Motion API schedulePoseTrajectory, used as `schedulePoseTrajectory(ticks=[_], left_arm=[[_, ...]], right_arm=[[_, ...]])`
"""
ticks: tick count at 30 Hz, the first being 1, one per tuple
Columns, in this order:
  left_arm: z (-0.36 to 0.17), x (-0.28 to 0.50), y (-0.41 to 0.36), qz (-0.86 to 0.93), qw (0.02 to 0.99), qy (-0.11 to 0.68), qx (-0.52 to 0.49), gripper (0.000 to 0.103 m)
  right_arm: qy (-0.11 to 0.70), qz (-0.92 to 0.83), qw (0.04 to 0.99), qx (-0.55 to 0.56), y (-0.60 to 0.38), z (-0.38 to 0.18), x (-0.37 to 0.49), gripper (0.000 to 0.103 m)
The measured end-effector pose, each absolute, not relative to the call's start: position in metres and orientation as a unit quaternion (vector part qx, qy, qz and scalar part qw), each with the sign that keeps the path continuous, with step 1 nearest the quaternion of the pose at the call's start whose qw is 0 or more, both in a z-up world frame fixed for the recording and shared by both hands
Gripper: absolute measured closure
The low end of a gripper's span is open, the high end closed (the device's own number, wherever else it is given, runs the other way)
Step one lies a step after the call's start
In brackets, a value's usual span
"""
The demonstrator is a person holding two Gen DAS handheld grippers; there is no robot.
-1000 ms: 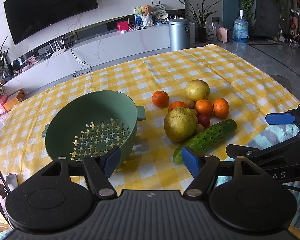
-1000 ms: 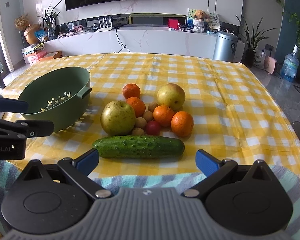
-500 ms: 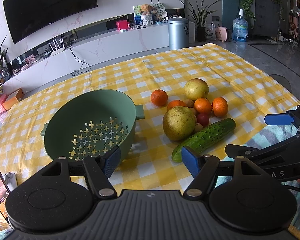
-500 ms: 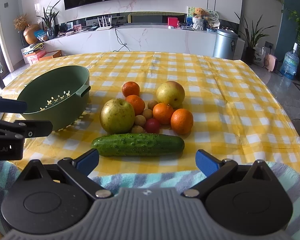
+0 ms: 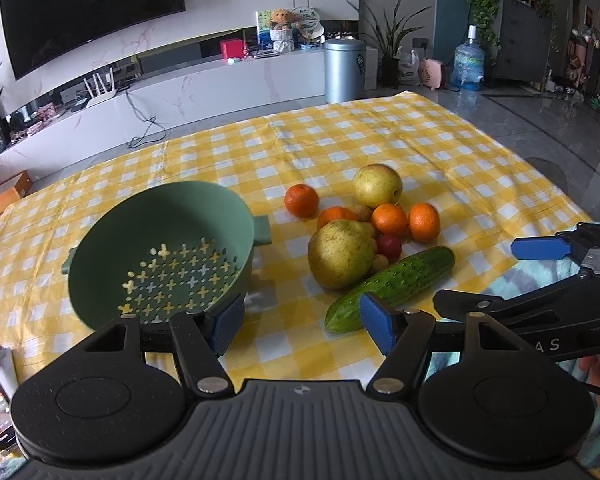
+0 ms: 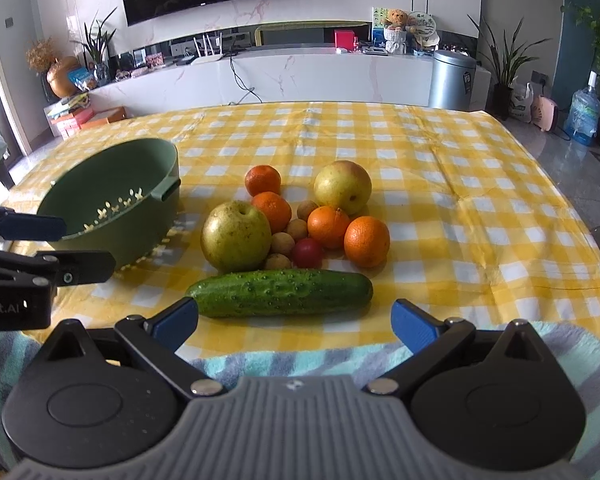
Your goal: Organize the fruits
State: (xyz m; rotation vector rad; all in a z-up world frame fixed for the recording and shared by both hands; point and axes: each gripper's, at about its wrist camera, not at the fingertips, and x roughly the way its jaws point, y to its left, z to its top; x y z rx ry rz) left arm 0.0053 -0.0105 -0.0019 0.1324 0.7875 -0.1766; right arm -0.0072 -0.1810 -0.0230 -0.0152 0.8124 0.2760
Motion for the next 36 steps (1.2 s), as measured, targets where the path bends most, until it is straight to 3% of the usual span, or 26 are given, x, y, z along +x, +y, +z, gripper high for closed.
schedulePoseTrajectory(ticks=[20,24,36], left_arm=[[-0.046,0.069,-0.037,-0.084,0.909,0.408,-0.030,0.028],[-0.060,0.078,-0.037,-0.062,0.904,0.420,-0.049,0.027],[-0.080,0.100,-0.035,-0.026,0.899,0.425,-0.100,0.026]], right_arm=[[0.375,0.115,0.920,0.020,-0.208,-0.021,0.085,0.005],[0.382,0.109,0.917,0.026,-0.206,-0.034,0.101,0.013],[0.403,0.098,0.907,0.069,-0.204,-0.061,0.144,0.021]])
